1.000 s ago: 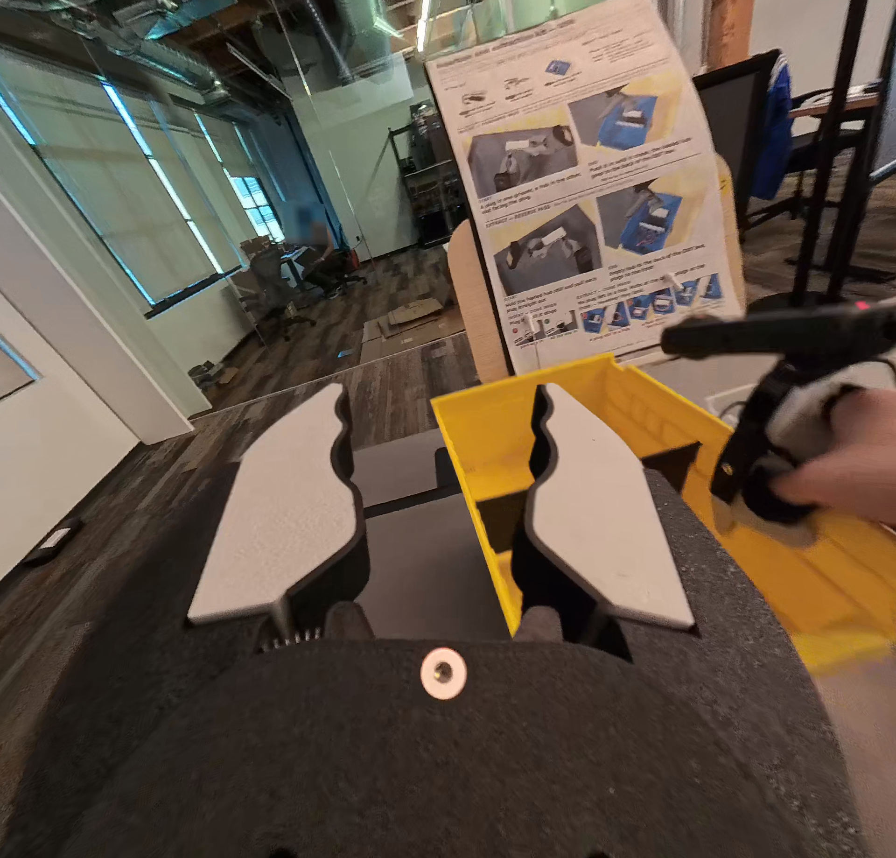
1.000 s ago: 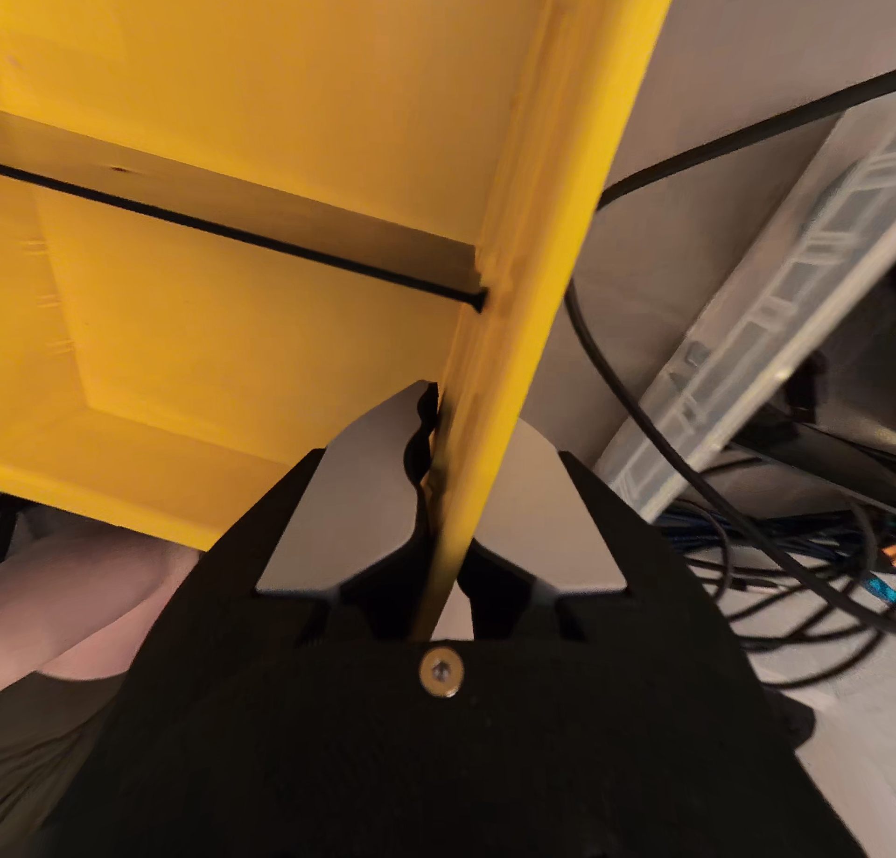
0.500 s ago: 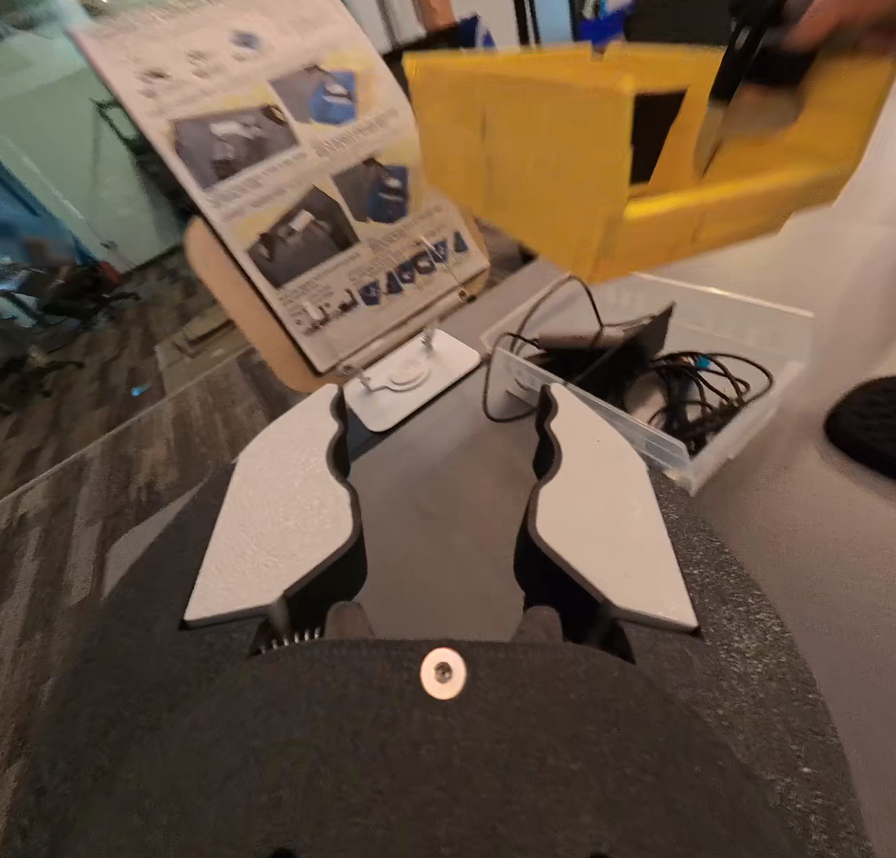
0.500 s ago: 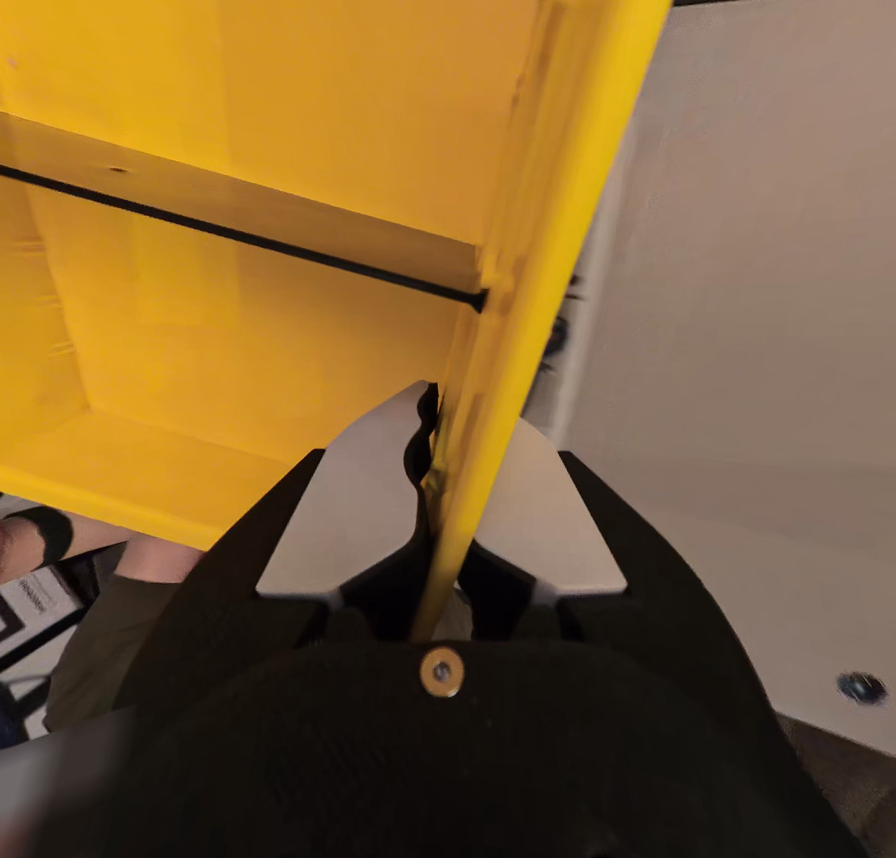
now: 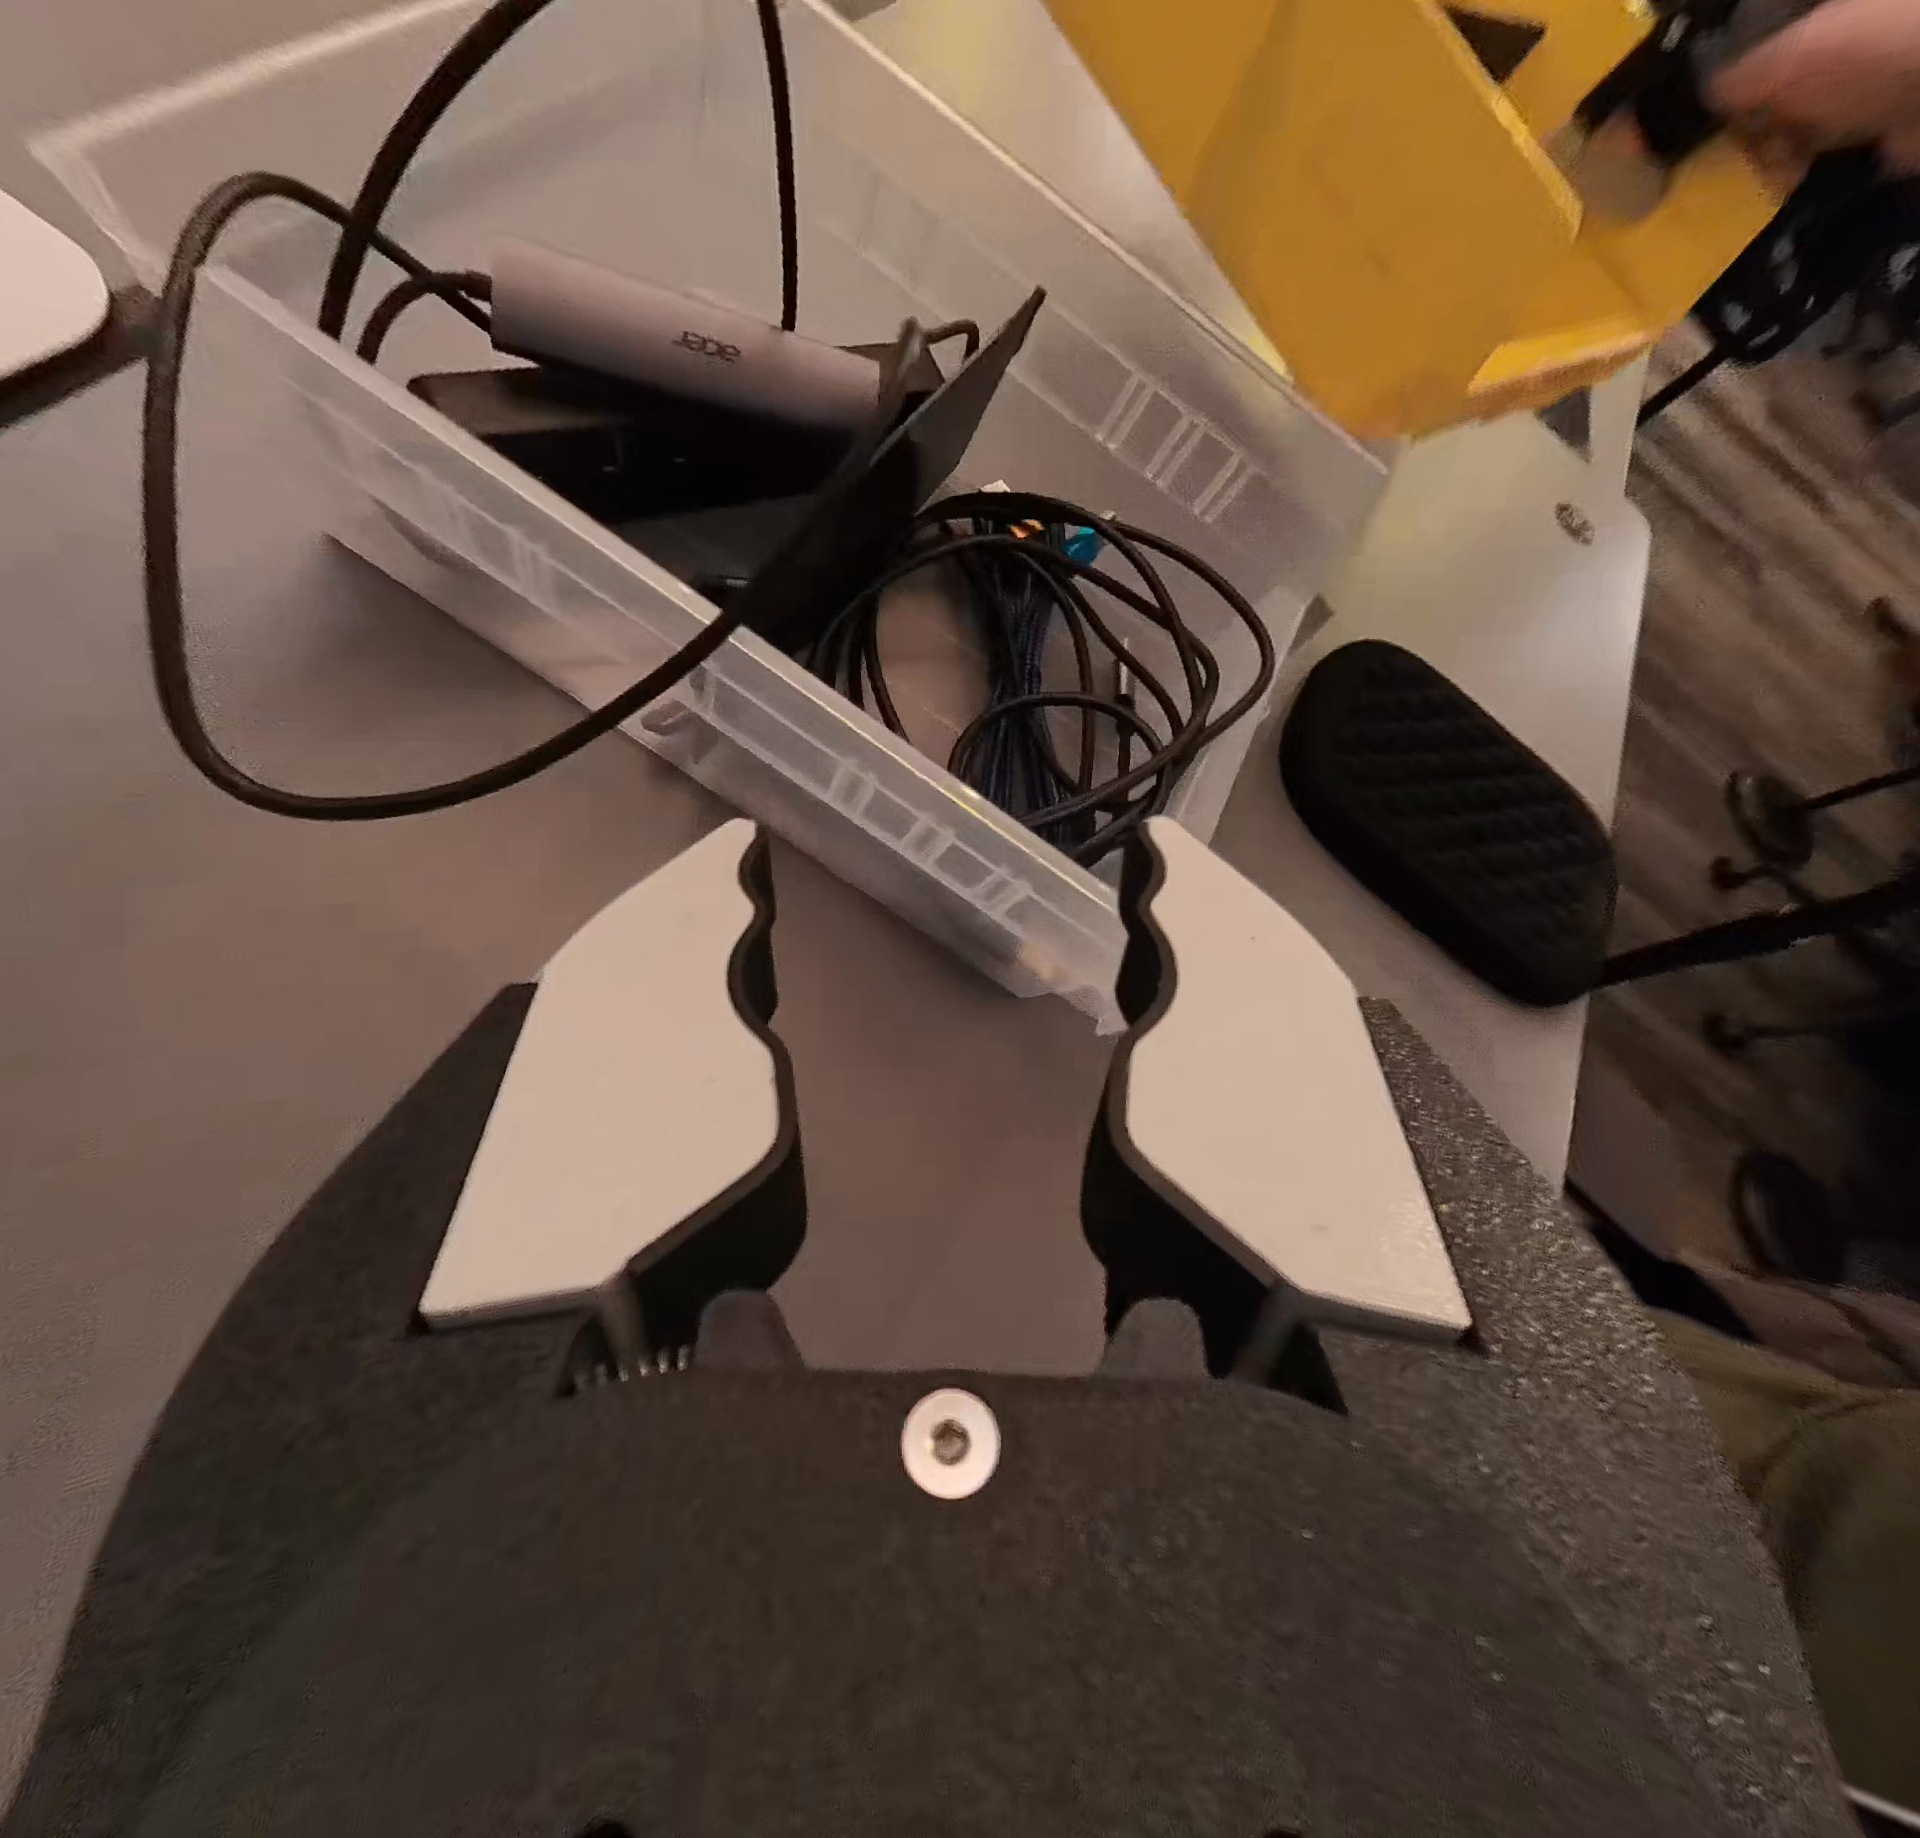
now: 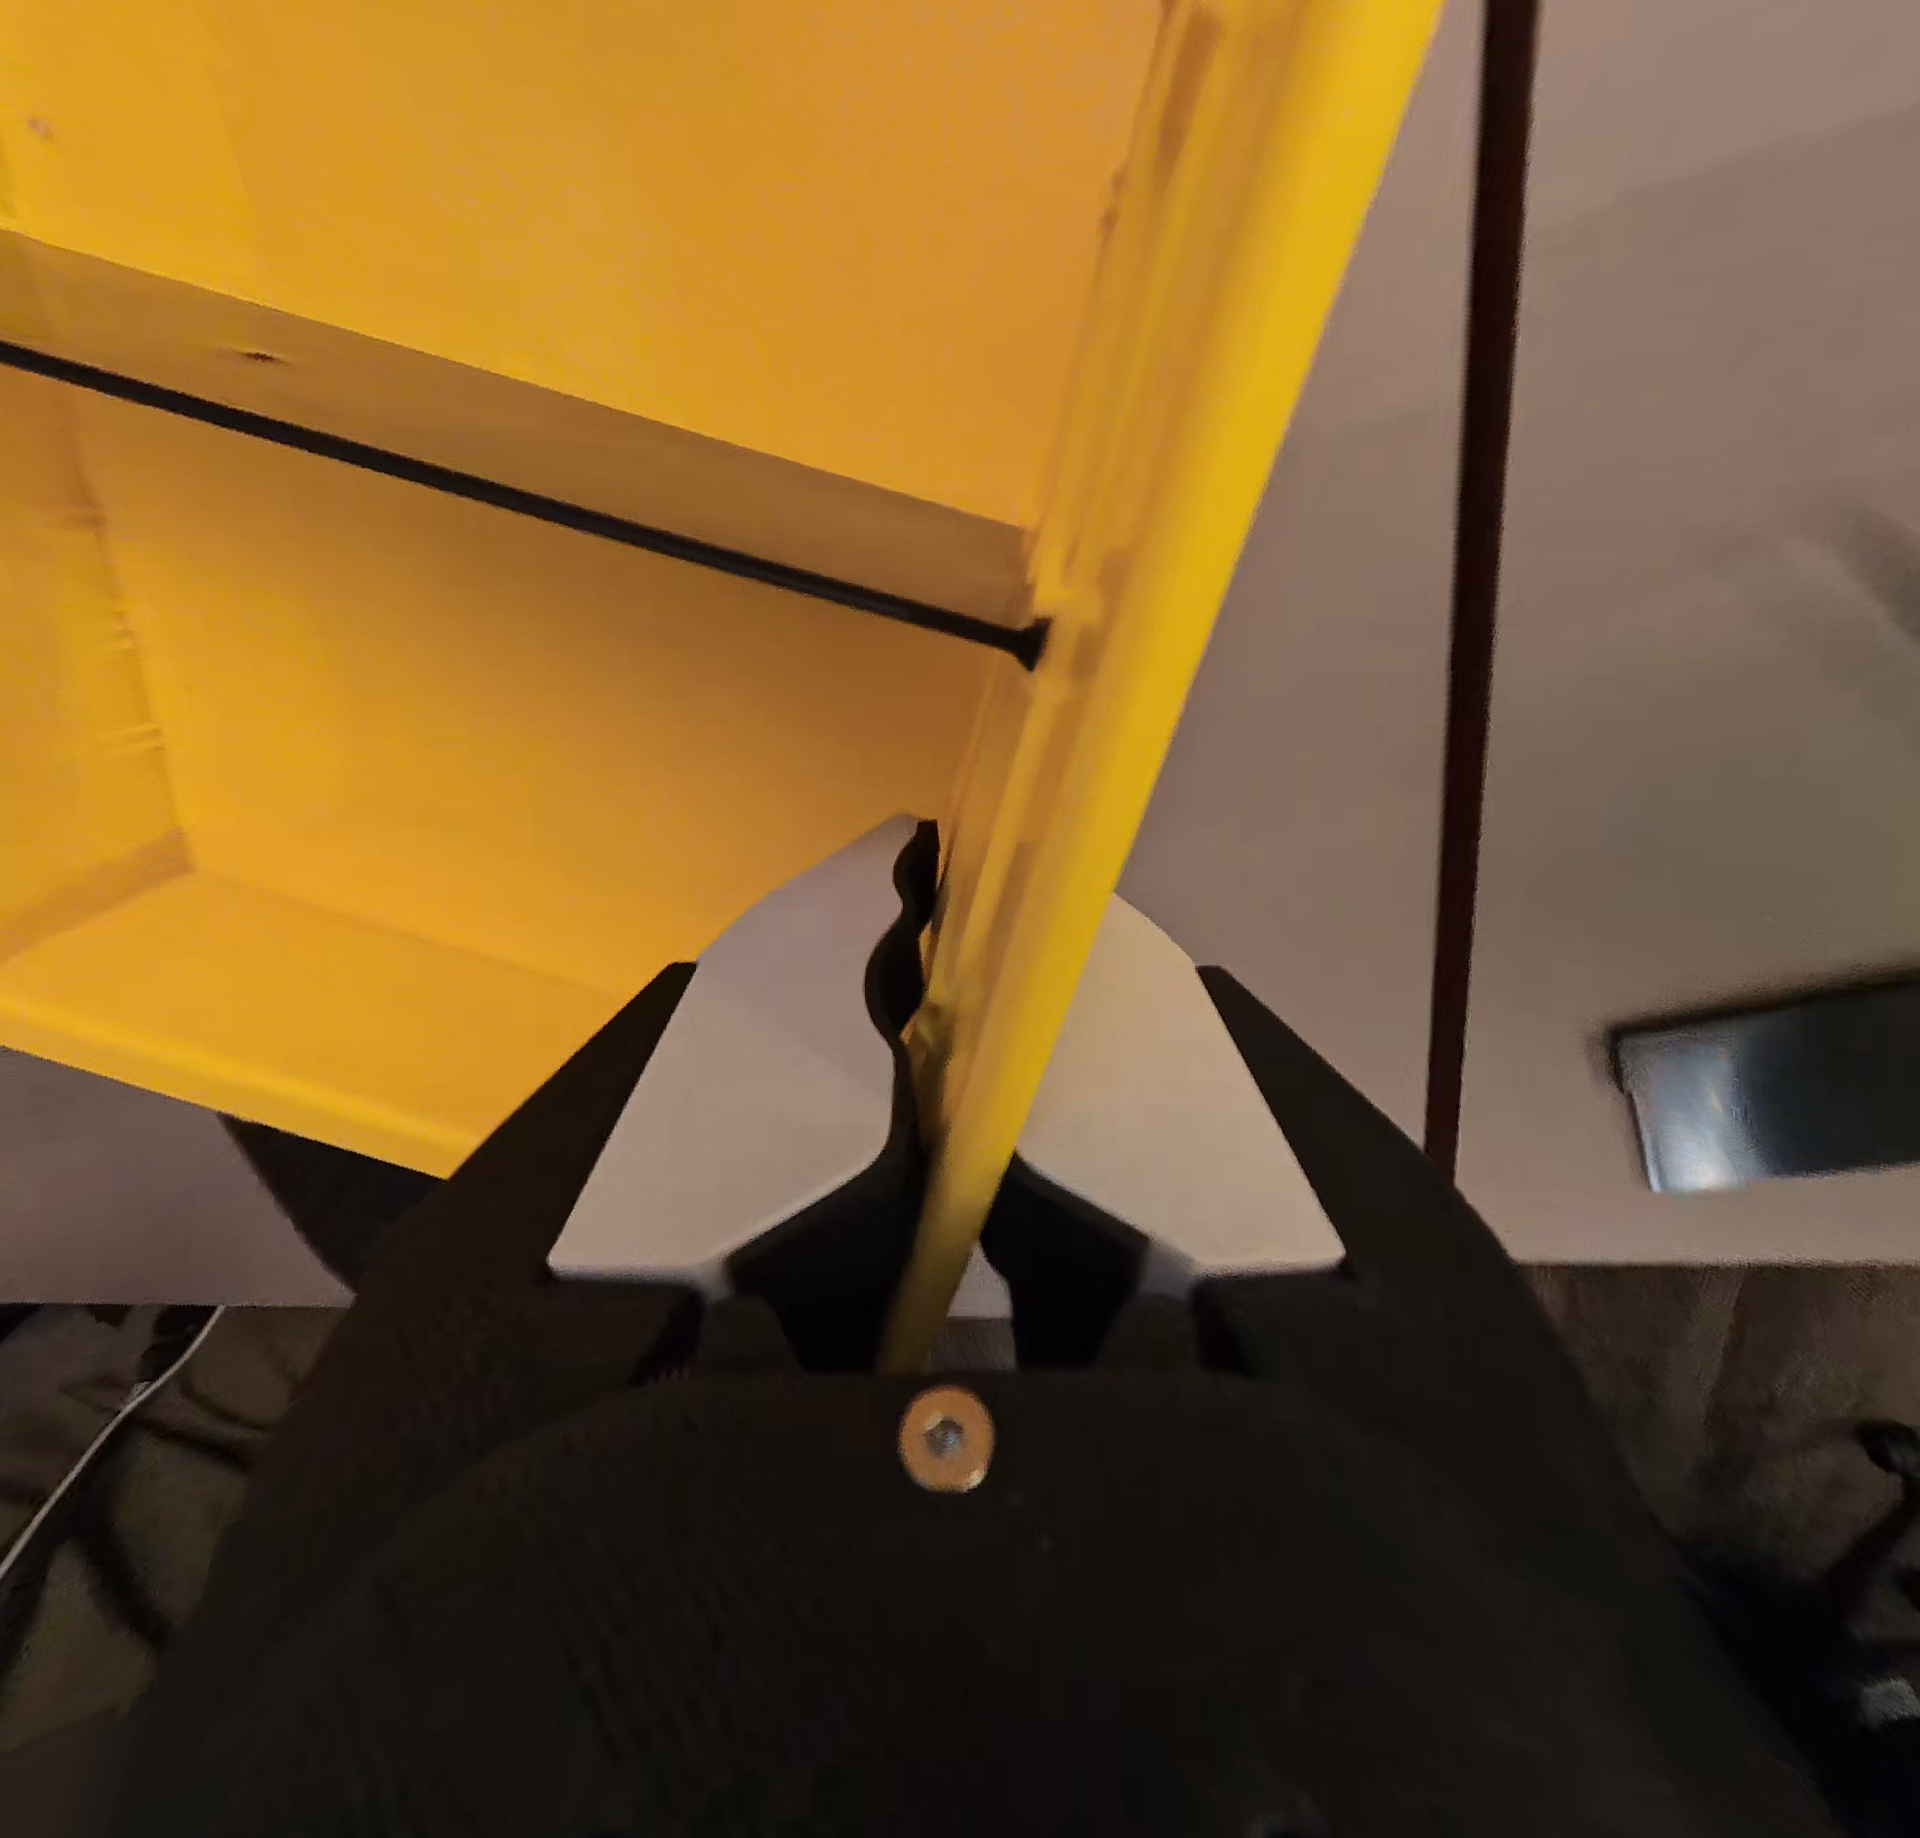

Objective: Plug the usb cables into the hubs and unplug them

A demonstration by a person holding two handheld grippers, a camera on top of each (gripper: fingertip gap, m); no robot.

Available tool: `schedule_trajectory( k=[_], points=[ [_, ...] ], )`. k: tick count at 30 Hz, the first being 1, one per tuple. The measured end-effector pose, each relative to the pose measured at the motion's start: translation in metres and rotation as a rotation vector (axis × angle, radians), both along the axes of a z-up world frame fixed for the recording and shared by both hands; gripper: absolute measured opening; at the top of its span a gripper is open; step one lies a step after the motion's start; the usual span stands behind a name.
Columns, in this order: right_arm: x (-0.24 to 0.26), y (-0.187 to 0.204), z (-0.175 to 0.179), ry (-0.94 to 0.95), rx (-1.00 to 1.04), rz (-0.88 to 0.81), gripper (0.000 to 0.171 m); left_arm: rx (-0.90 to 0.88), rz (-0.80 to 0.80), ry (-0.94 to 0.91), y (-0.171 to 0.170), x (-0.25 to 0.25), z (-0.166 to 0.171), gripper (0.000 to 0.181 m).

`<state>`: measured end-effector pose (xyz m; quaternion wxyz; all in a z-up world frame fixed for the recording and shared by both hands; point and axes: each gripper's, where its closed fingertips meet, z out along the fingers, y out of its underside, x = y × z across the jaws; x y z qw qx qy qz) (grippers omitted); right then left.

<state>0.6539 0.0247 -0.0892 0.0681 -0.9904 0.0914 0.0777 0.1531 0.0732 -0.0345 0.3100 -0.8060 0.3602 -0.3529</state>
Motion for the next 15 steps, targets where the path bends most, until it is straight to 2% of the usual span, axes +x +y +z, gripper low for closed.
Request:
schedule_trajectory(
  k=[2, 4, 6, 8, 9, 10, 13, 15],
  points=[
    [-0.001, 0.002, -0.023, 0.026, -0.014, 0.042, 0.005, -0.063, 0.017, -0.037, 0.002, 0.008, -0.007, 0.062],
    [-0.005, 0.007, -0.04, 0.033, -0.026, 0.093, 0.005, -0.14, 0.019, 0.011, 0.004, 0.015, -0.022, 0.064],
    [-0.01, 0.012, -0.052, 0.026, -0.037, 0.139, 0.005, -0.211, 0.007, 0.07, 0.005, 0.023, -0.034, 0.065],
    [-0.015, 0.021, -0.056, 0.012, -0.025, 0.181, 0.005, -0.313, -0.018, 0.064, 0.0, 0.036, -0.035, 0.053],
    [-0.017, 0.023, -0.056, 0.011, -0.027, 0.197, 0.005, -0.351, -0.011, 0.086, 0.0, 0.039, -0.036, 0.054],
    [-0.021, 0.025, -0.056, 0.011, -0.027, 0.212, 0.005, -0.346, 0.002, 0.152, 0.005, 0.038, -0.04, 0.046],
    [-0.03, 0.028, -0.055, -0.003, -0.03, 0.246, 0.005, -0.284, 0.035, 0.402, 0.019, 0.025, -0.055, 0.052],
    [-0.037, 0.029, -0.055, 0.0, -0.031, 0.263, 0.005, -0.34, 0.017, 0.441, 0.015, 0.029, -0.056, 0.045]
  ],
)
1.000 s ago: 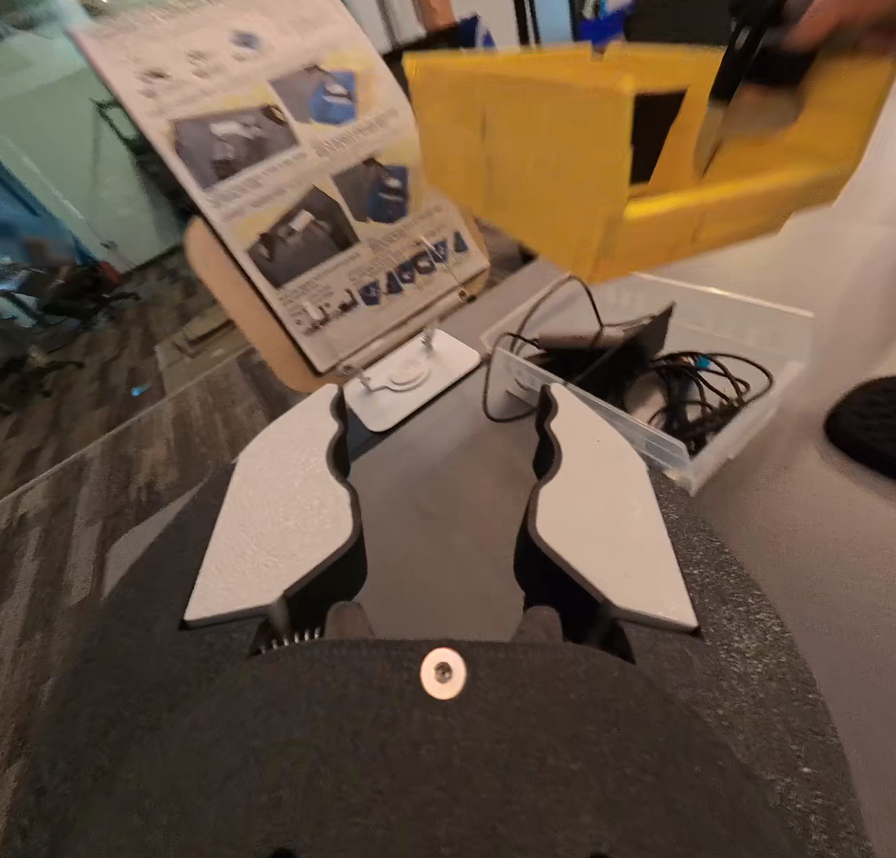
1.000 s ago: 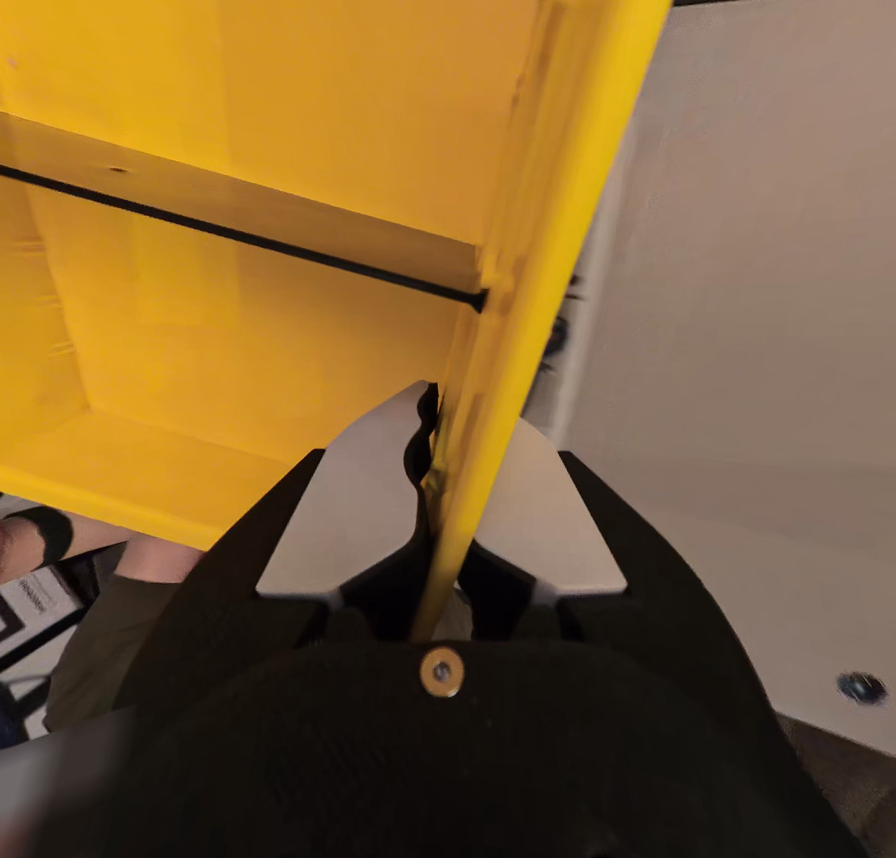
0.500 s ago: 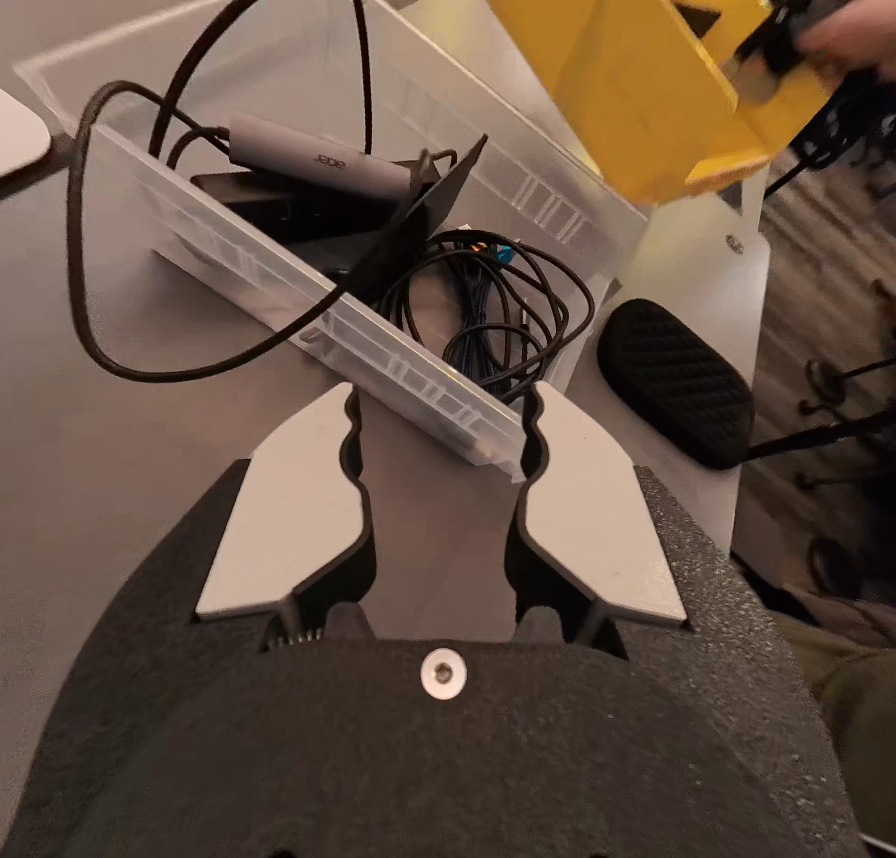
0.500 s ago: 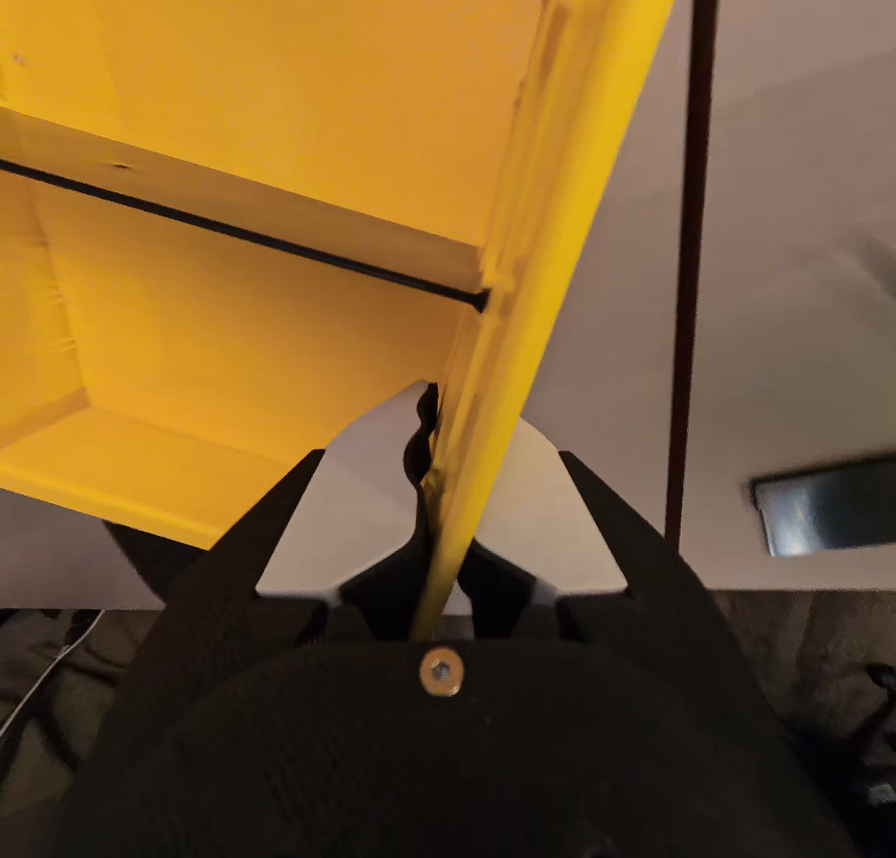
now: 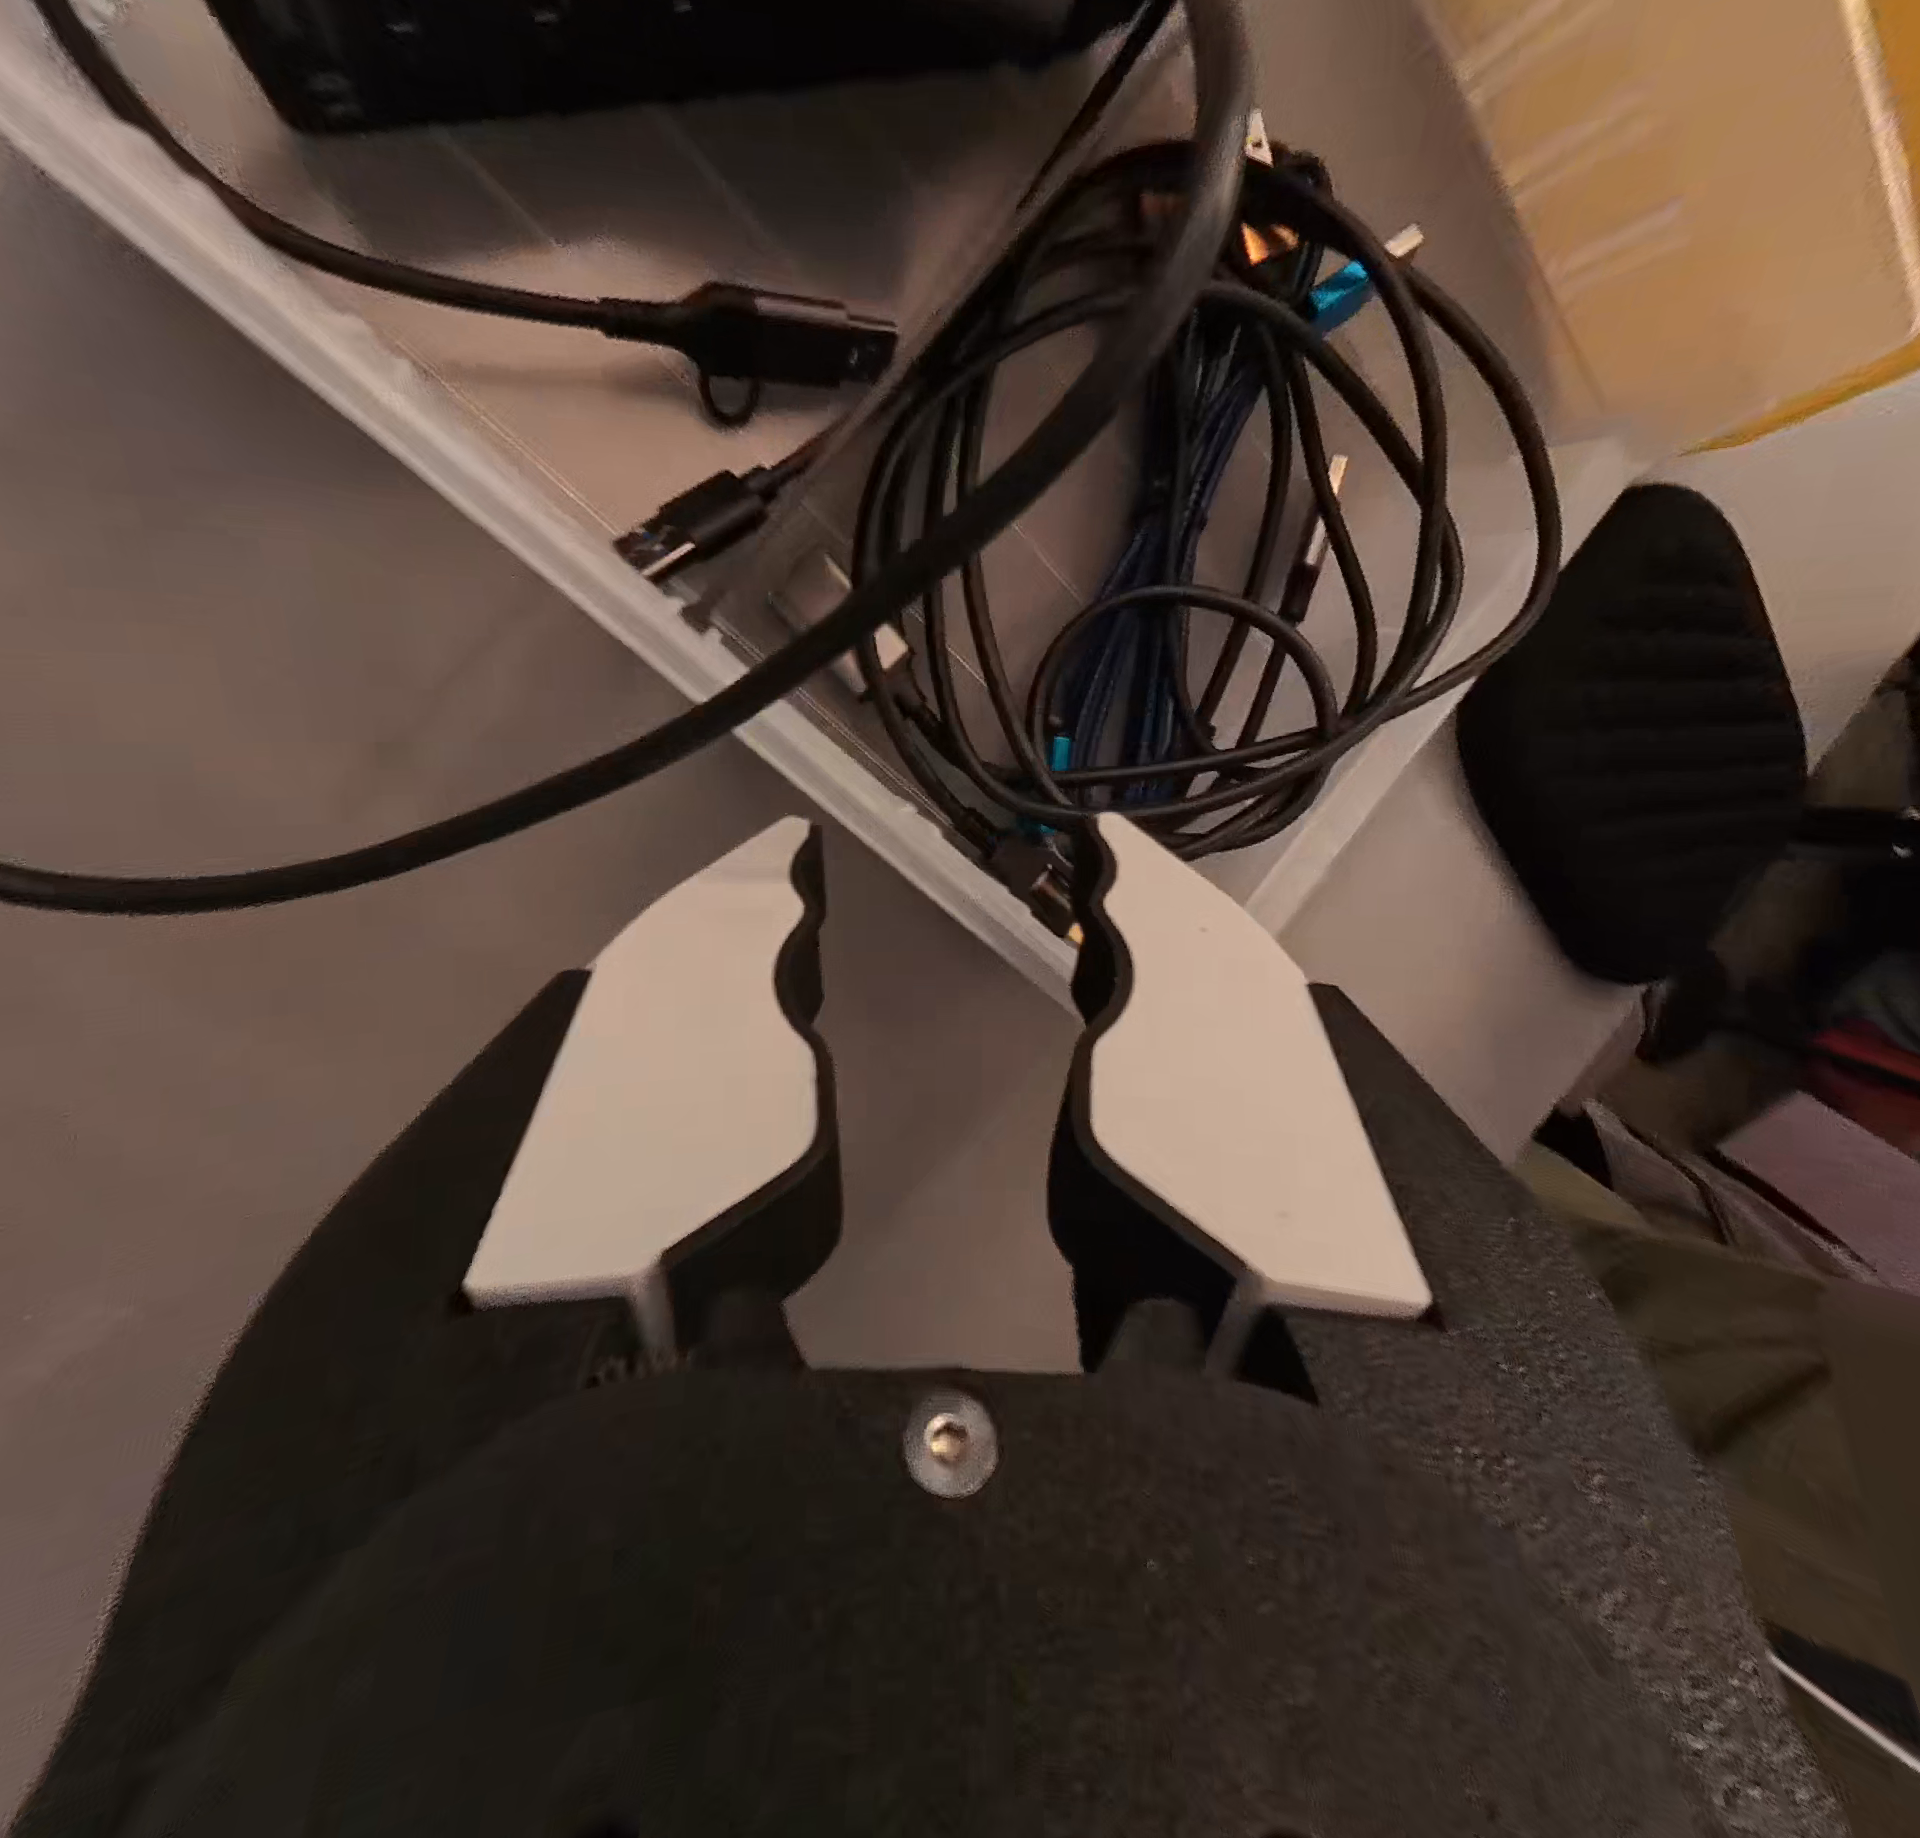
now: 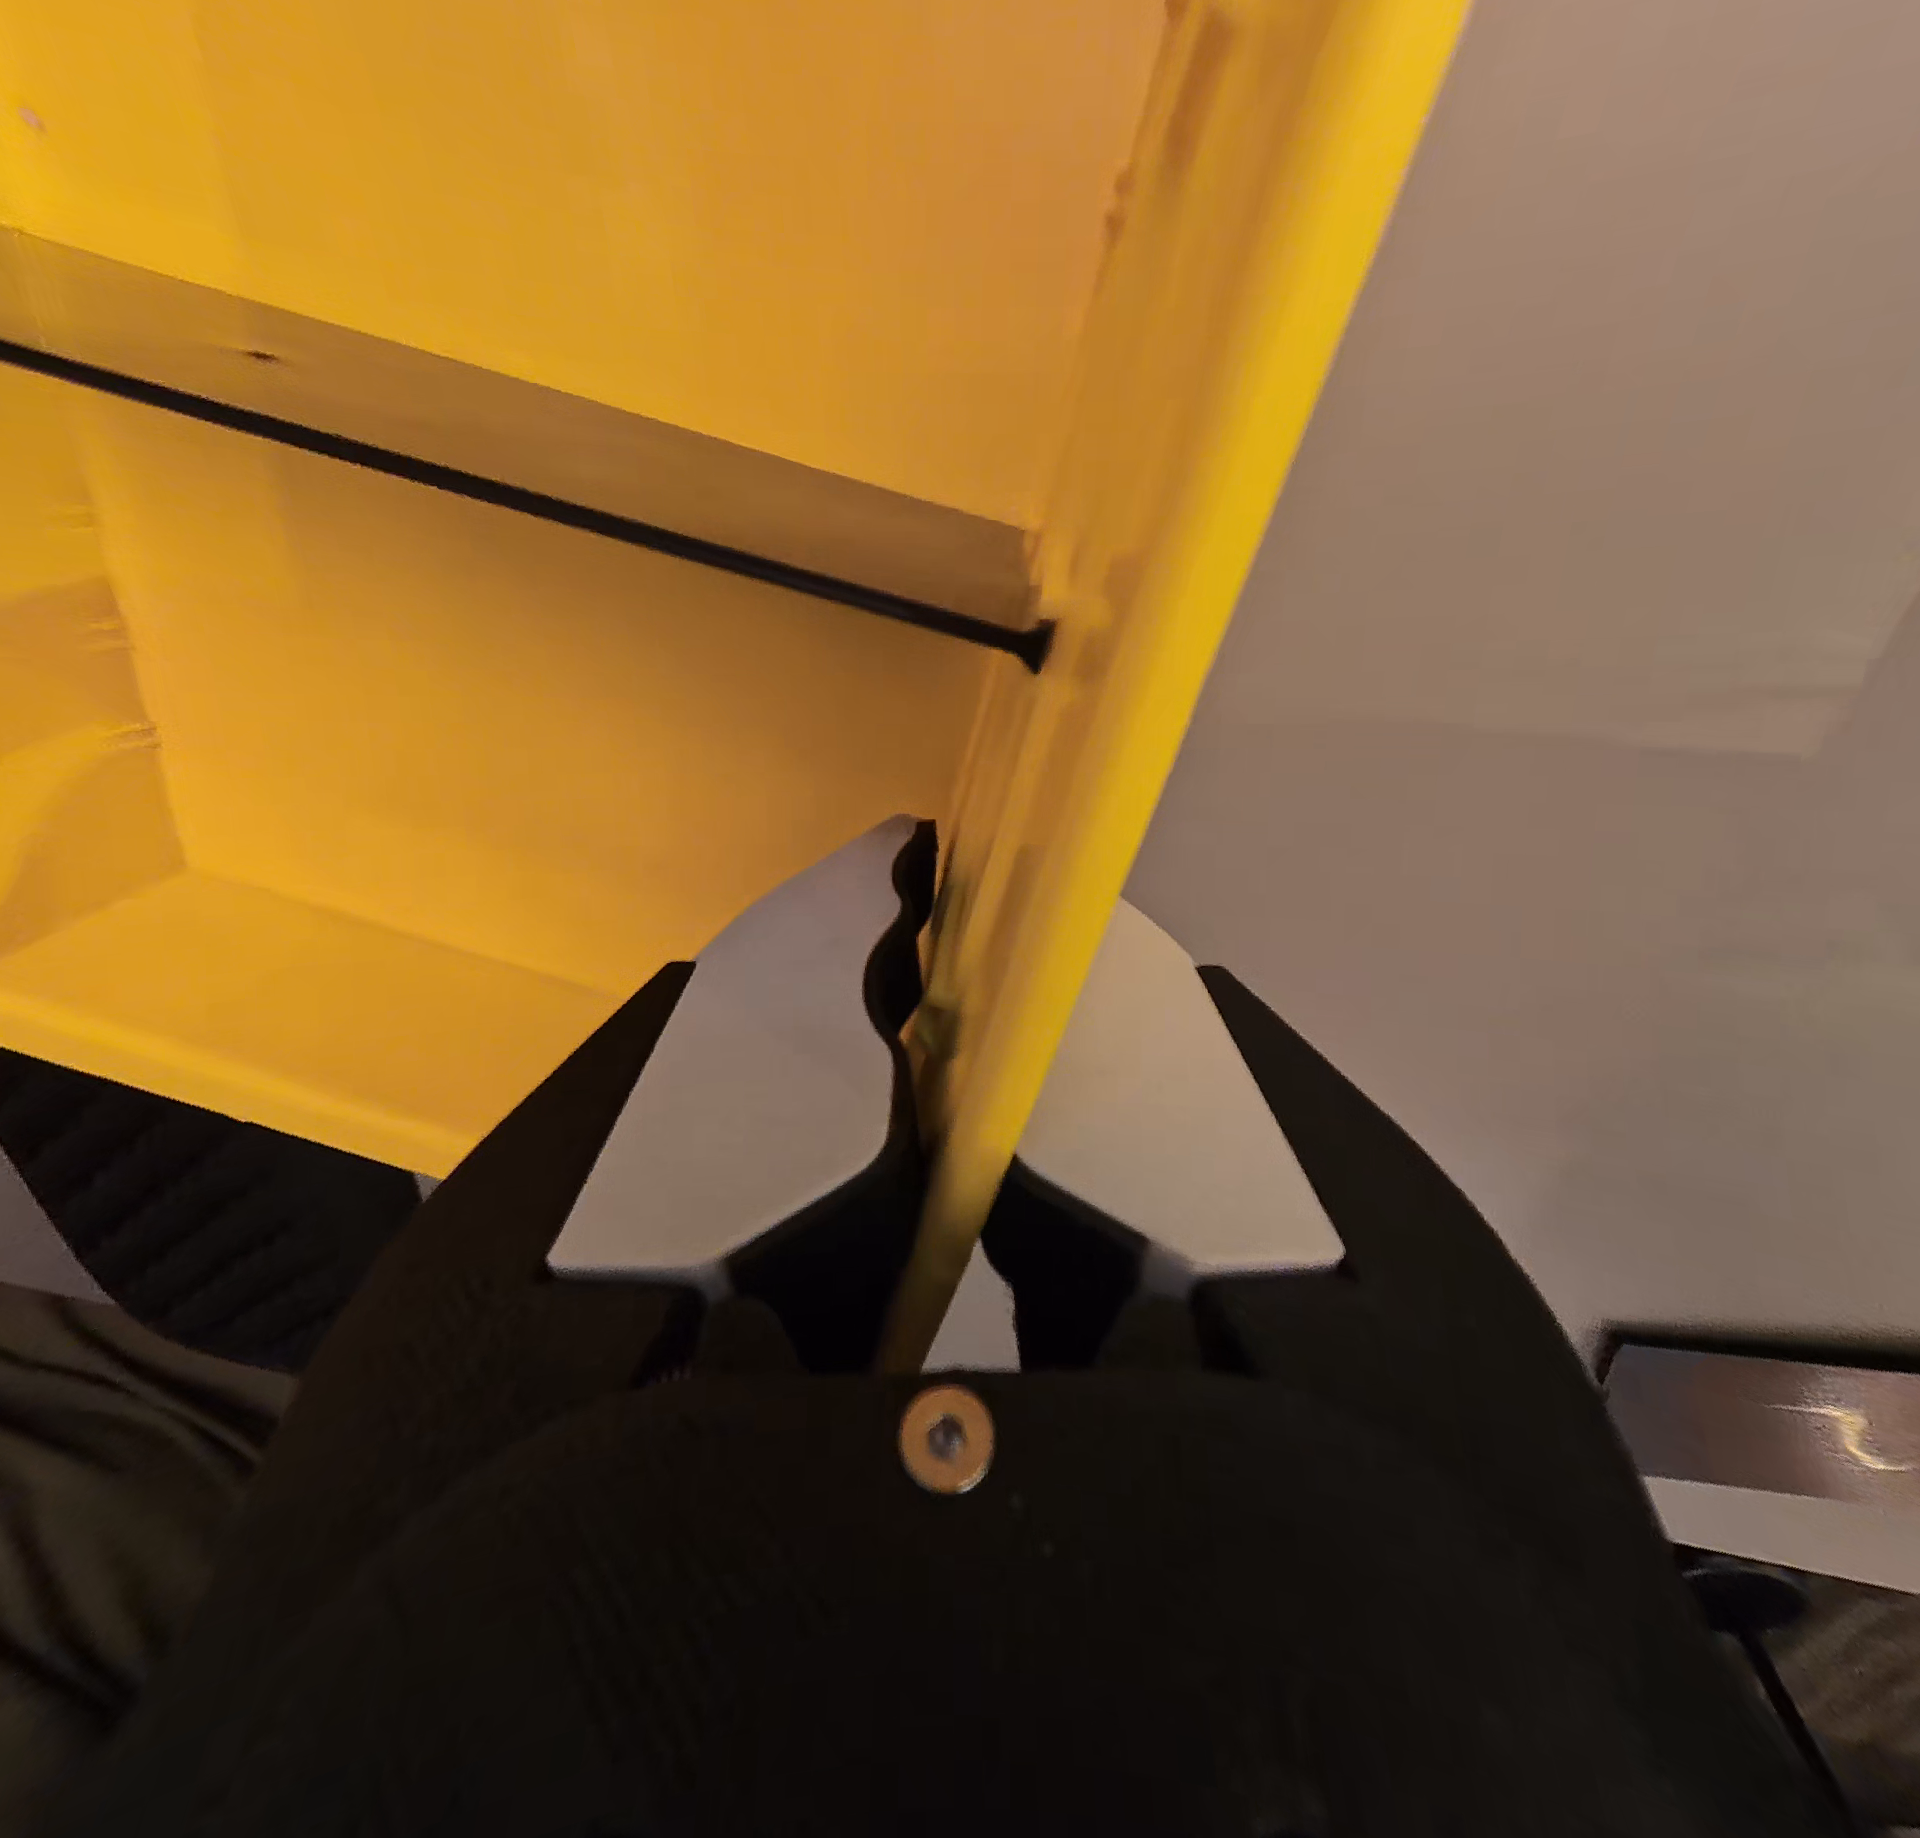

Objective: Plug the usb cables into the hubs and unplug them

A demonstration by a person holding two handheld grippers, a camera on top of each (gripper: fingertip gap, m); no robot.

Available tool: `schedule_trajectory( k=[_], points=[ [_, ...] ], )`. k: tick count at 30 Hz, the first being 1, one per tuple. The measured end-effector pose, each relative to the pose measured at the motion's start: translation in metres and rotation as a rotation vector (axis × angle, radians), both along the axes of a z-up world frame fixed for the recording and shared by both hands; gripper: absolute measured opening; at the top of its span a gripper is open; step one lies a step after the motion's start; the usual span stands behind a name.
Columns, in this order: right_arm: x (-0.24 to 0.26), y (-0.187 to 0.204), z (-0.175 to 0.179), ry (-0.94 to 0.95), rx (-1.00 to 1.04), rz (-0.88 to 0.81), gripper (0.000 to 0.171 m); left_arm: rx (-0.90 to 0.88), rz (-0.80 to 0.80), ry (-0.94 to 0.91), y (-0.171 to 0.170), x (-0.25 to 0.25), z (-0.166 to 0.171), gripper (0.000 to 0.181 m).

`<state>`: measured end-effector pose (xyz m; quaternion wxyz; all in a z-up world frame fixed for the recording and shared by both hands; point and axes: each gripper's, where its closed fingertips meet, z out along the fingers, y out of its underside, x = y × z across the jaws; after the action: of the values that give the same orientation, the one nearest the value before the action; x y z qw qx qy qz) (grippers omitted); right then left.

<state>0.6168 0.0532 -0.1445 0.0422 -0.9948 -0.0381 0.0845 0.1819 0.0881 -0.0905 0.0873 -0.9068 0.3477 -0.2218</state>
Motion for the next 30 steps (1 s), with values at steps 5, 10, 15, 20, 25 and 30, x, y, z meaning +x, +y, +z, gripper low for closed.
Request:
schedule_trajectory(
  k=[5, 10, 15, 20, 25, 30],
  points=[
    [-0.012, -0.001, 0.001, -0.006, 0.0, 0.011, 0.005, -0.072, -0.102, 0.12, -0.003, -0.005, 0.0, 0.021],
    [-0.027, -0.001, 0.001, 0.003, 0.024, 0.019, 0.007, -0.162, -0.116, 0.275, -0.001, -0.023, -0.001, 0.015],
    [-0.052, -0.001, 0.002, 0.004, 0.036, 0.034, 0.009, -0.154, -0.049, 0.343, 0.021, -0.052, -0.002, 0.01],
    [-0.078, 0.004, 0.002, -0.004, 0.012, 0.049, 0.008, -0.075, 0.046, 0.37, 0.047, -0.093, -0.002, 0.005],
    [-0.099, 0.002, 0.002, -0.001, -0.011, 0.072, 0.01, -0.09, 0.219, 0.297, 0.067, -0.145, -0.001, 0.003],
    [-0.104, 0.001, 0.002, -0.001, -0.01, 0.07, 0.01, -0.073, 0.333, 0.267, 0.074, -0.219, 0.0, 0.004]
  ],
)
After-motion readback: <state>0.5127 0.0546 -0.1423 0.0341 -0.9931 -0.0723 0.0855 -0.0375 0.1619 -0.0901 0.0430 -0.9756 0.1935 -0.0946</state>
